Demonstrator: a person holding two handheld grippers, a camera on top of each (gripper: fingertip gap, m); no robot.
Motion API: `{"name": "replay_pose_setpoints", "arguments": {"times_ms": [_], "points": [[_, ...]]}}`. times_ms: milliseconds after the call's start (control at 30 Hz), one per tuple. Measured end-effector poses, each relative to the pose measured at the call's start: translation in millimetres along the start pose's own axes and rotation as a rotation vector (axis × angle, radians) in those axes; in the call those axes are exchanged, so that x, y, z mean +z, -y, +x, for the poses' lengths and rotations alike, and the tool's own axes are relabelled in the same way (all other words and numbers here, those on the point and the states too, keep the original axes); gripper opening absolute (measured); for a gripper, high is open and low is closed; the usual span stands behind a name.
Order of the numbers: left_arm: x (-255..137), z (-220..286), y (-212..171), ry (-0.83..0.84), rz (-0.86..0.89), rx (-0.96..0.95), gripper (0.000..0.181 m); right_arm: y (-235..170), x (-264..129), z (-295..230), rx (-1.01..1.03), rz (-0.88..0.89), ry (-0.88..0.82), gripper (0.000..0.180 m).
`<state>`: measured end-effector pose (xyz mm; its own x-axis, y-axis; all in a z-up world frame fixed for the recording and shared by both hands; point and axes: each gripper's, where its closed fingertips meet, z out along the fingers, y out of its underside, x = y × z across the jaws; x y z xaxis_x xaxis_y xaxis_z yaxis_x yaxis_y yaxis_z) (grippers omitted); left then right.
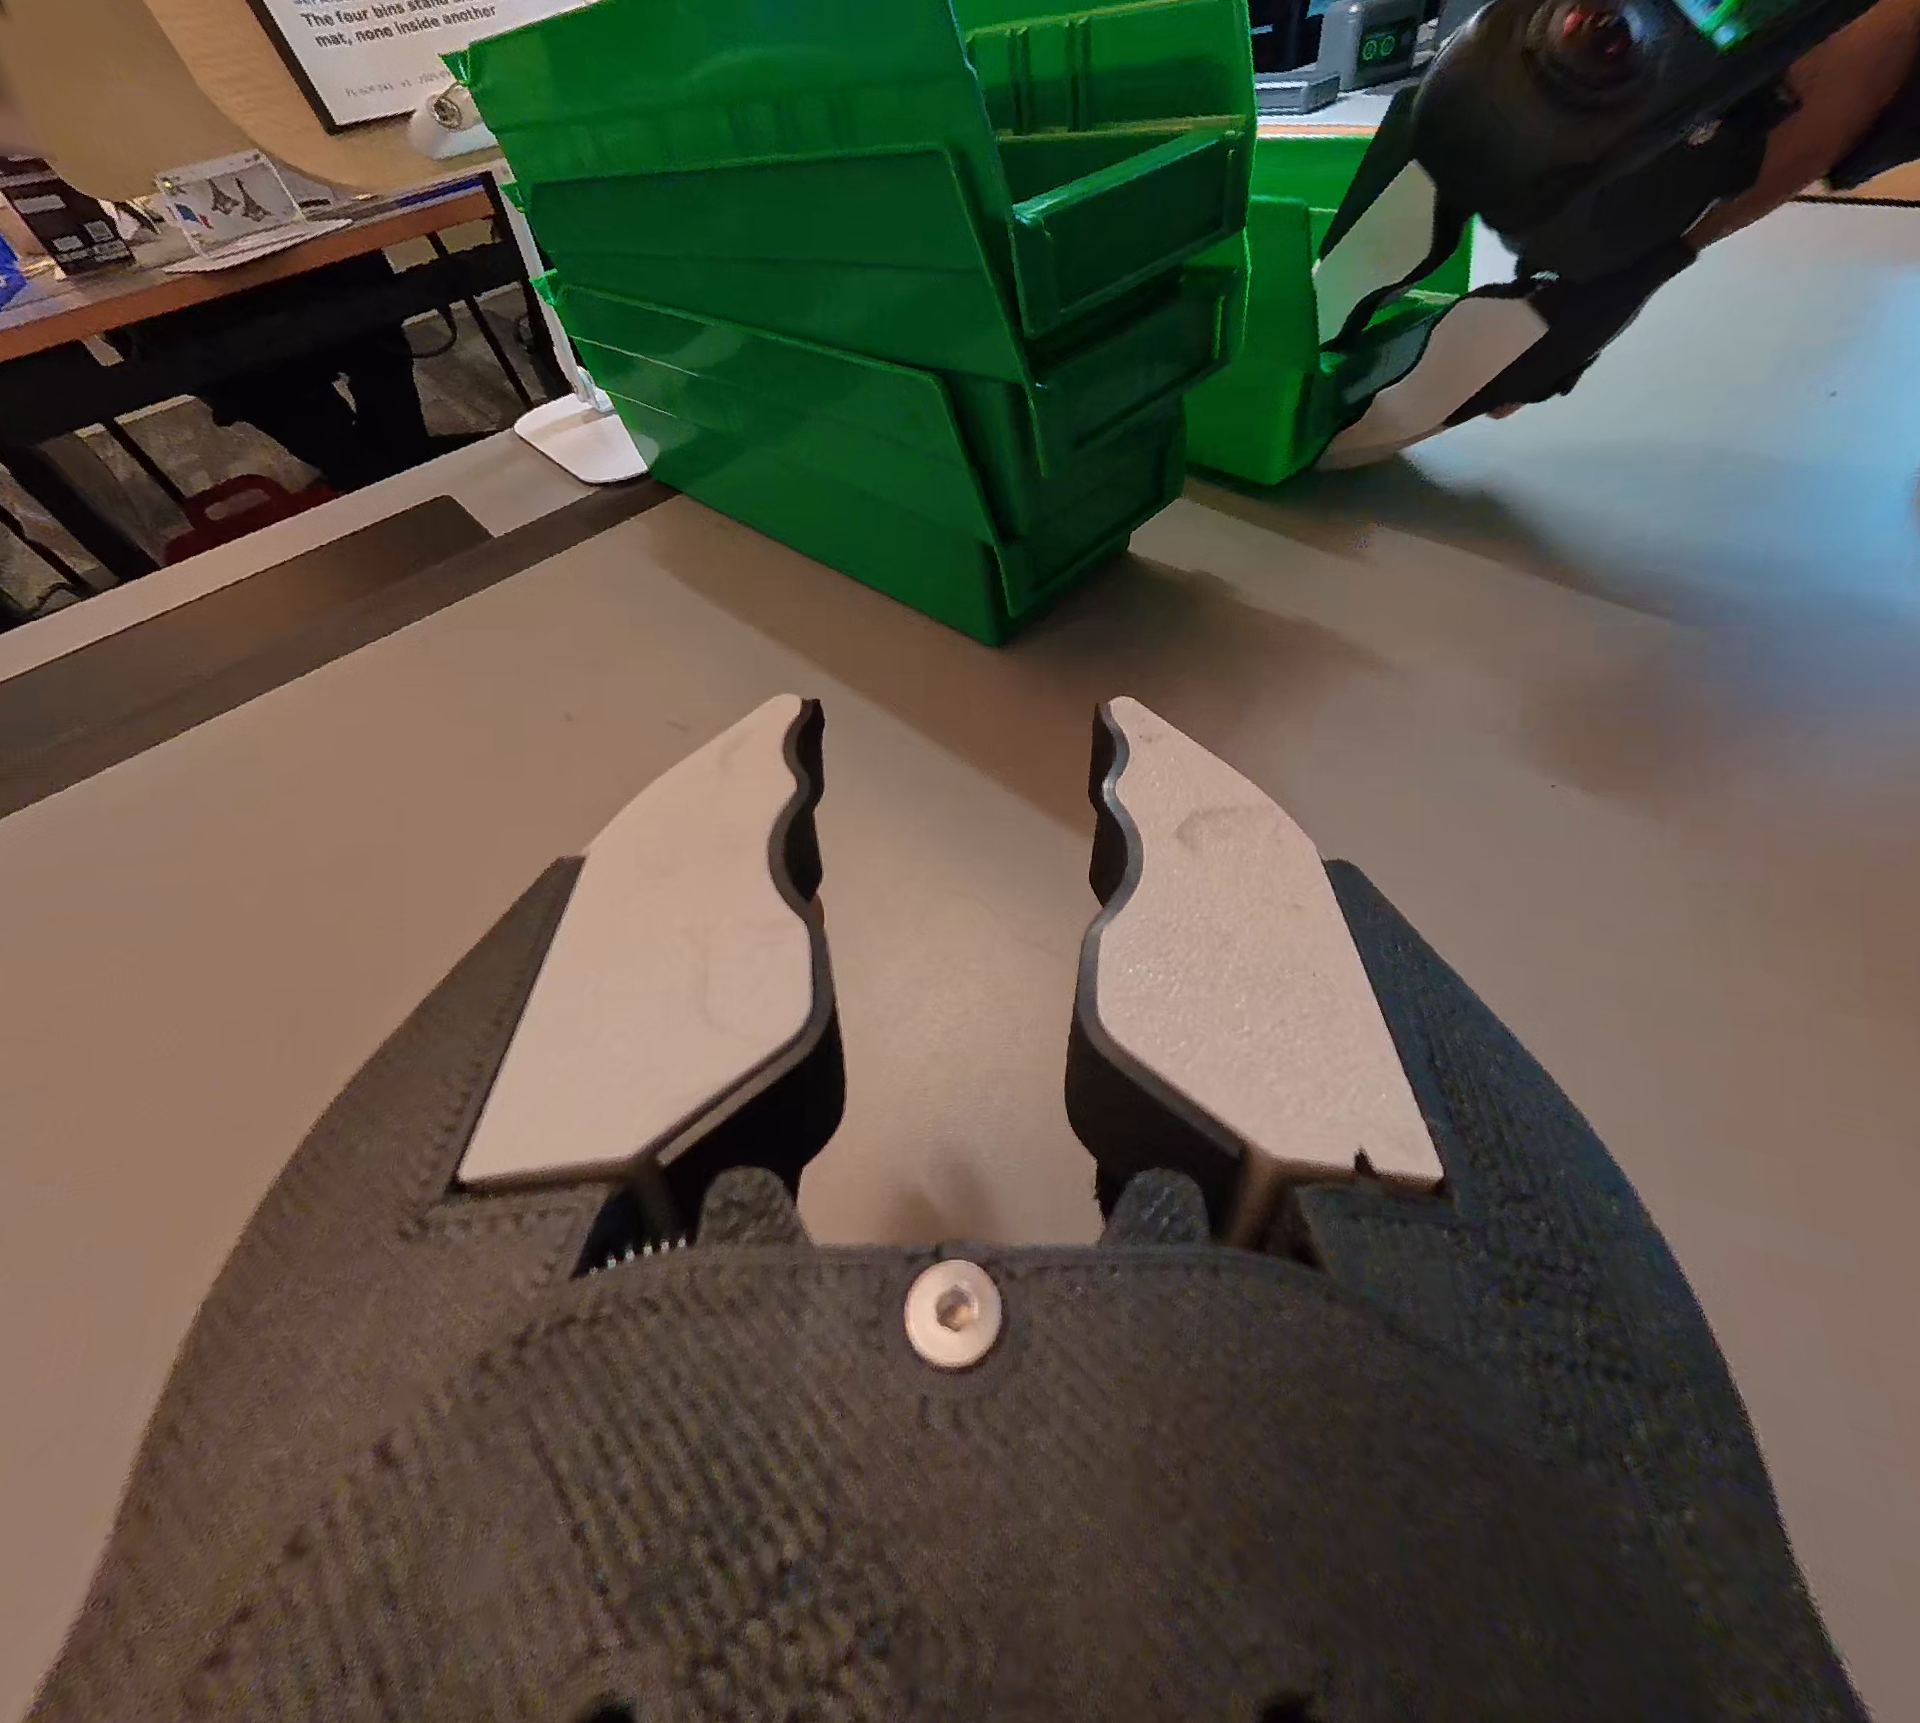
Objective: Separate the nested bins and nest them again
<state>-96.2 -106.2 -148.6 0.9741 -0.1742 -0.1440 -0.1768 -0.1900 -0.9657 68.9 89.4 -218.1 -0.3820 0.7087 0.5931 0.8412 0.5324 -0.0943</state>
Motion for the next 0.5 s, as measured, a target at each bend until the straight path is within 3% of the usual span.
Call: {"name": "replay_pose_setpoints", "arguments": {"times_ms": [300, 500], "points": [[2, 3, -2, 0.007, -0.014, 0.031, 0.049, -5, -52, 7, 0.018, 0.043, -0.026, 0.028], [4, 5, -4, 0.007, -0.022, 0.040, 0.049, 8, -110, 55, -0.039, 0.056, -0.162, 0.028]]}}
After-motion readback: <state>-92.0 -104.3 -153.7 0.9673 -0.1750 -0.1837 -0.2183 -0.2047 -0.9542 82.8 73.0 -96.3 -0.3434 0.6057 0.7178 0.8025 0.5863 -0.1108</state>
